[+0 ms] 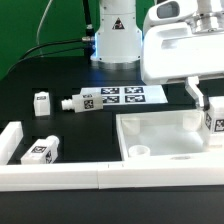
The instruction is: Assemble square table
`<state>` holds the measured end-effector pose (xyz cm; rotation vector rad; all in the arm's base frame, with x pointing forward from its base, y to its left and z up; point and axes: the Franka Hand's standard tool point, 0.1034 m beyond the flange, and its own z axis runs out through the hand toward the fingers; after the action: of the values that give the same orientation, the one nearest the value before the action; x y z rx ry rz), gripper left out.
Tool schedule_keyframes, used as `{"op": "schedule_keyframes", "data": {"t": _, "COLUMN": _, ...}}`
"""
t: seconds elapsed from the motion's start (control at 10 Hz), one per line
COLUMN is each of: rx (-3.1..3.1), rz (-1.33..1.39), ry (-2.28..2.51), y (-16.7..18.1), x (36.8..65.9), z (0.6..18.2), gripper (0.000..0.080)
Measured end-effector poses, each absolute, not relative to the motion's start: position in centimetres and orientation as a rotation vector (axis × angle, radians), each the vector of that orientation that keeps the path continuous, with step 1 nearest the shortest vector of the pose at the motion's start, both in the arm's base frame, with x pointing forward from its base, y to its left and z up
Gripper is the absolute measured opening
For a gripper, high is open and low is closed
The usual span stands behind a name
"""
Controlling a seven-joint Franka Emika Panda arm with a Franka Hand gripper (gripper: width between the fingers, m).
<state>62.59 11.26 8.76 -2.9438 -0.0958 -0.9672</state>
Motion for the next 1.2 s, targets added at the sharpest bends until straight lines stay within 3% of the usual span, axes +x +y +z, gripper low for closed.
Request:
{"op": "schedule_keyframes", "data": {"t": 0.3, "rx": -2.946, "rz": -0.959, "ry": -0.098, "y": 11.3, "x": 62.6, "z": 8.7, "gripper": 0.0285}}
{"op": "schedule_keyframes", "data": {"t": 0.4, "rx": -2.95, "rz": -0.945, "ry": -0.099, "y": 11.3, "x": 62.5, "z": 8.5, "gripper": 0.0344}}
{"op": "schedule_keyframes", "data": {"t": 0.5, "rx": -2.95, "rz": -0.945, "ry": -0.099, "y": 11.3, "x": 62.5, "z": 8.5, "gripper": 0.0539}}
{"op": "schedule_keyframes", "data": {"t": 0.6, "rx": -2.961, "rz": -0.899, "ry": -0.098, "y": 11.2, "x": 62.4, "z": 8.2, "gripper": 0.0539}}
{"op": "schedule_keyframes", "data": {"t": 0.7, "rx": -2.982, "rz": -0.773, "ry": -0.088, "y": 11.2, "x": 62.9, "z": 8.3, "gripper": 0.0625}}
{"op": "schedule_keyframes", "data": {"t": 0.8, "rx": -2.982, "rz": -0.723, "ry": -0.066, "y": 11.2, "x": 63.7, "z": 9.0, "gripper": 0.0625}}
{"op": "schedule_keyframes", "data": {"t": 1.2, "rx": -3.008, "rz": -0.249, "ry": 0.003, "y": 13.1, "x": 63.4, "z": 8.6, "gripper": 0.0649}}
